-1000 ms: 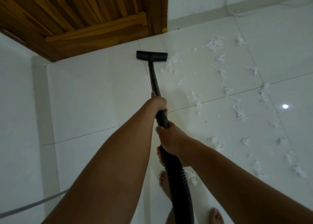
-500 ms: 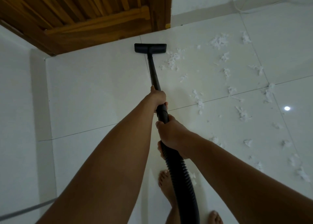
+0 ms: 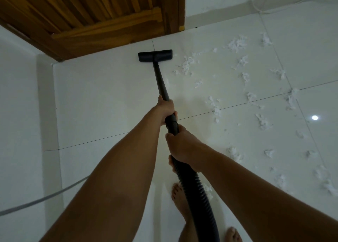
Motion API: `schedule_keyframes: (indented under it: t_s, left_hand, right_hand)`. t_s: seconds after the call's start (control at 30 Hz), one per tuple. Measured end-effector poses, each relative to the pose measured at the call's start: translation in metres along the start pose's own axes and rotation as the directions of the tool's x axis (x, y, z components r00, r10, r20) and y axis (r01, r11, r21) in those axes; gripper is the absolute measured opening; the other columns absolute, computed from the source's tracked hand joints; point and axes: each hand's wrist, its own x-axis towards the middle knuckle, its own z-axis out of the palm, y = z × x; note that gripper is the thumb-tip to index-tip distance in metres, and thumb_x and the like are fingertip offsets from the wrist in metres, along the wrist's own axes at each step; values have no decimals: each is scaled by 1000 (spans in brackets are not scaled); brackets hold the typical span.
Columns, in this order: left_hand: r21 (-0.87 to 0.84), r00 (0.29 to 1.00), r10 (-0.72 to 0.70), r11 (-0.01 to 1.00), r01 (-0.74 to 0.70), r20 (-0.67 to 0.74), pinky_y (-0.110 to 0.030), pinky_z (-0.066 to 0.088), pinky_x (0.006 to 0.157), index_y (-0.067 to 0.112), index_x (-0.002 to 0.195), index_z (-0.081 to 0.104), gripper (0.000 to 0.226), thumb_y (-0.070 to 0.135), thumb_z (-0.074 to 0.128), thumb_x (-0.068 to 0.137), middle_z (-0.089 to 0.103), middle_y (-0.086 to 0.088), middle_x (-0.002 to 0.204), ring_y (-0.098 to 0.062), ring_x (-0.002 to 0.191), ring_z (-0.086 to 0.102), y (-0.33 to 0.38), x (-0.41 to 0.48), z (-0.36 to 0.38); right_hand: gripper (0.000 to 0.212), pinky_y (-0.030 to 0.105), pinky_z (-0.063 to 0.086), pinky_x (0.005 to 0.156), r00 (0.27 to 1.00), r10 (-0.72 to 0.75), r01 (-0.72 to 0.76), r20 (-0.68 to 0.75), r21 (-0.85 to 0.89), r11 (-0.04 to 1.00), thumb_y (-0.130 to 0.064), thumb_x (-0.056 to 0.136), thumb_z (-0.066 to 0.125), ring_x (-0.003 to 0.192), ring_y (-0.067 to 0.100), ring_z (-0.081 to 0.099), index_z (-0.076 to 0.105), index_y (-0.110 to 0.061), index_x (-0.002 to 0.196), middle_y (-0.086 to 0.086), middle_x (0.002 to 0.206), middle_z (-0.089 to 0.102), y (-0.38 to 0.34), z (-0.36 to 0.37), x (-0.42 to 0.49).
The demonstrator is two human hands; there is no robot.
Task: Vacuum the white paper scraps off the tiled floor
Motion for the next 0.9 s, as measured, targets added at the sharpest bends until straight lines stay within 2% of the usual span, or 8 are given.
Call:
schedule_keyframes:
  t_s: [0.1,0.33,0.43,0.53,0.67,0.77,0.83,0.9]
  left_hand:
    - [-29,1000,-4,1000,4,0,-30,52,53,42,160,12,58,31,39,109,55,-9,81,-13,55,52,-19,-9,5]
    - [-38,1000,-25,999,25,1,-32,55,56,42,160,7,61,30,38,110,54,-8,73,-14,52,52,-61,-34,10]
    - [-44,999,-31,999,31,-9,-33,56,64,39,160,12,57,31,38,110,54,-9,76,-14,55,52,-80,-46,13]
    - [-78,998,-50,996,48,-25,-32,55,62,39,159,14,56,32,40,109,54,-9,76,-14,54,52,-102,-60,21]
    - [-123,997,-67,990,61,-39,-32,54,66,40,159,17,55,33,40,109,55,-8,79,-14,56,52,-135,-82,43]
    - [-111,997,-56,992,51,-46,-33,55,64,37,159,17,55,31,39,109,55,-8,78,-15,55,52,-165,-104,70]
    - [-102,998,-48,994,43,-43,-36,57,69,36,160,15,55,30,37,109,55,-9,77,-16,55,52,-188,-120,93]
    - [-104,998,-44,994,40,-33,-36,57,68,35,160,13,56,29,37,110,55,-10,77,-17,55,52,-210,-138,117]
  right_hand:
    - [40,27,52,43,1000,-22,21,-19,-56,998,-27,107,42,49,19,60,36,-31,146,16,92,63,17,0,-8]
    - [46,13,38,29,995,-81,68,-54,-203,977,-28,108,41,49,12,57,31,-27,153,11,92,61,56,5,-30]
    - [46,11,35,28,995,-93,79,-43,-266,961,-29,108,40,51,11,56,30,-26,153,9,90,59,74,8,-41]
    - [47,11,35,27,996,-90,78,-27,-288,954,-29,108,41,51,11,56,30,-25,153,10,96,59,97,8,-50]
    - [48,16,42,33,998,-67,63,-2,-277,959,-29,106,42,45,14,60,31,-23,152,16,107,64,137,-2,-64]
    - [45,17,43,33,998,-53,55,15,-275,960,-27,106,42,31,10,58,32,-24,150,15,100,63,175,-18,-81]
    - [45,24,52,41,999,-24,30,26,-255,967,-28,106,43,42,16,62,32,-27,150,16,101,63,204,-32,-97]
    - [48,37,63,62,999,-6,18,45,-257,966,-30,104,45,61,22,65,32,-28,150,17,105,64,232,-47,-115]
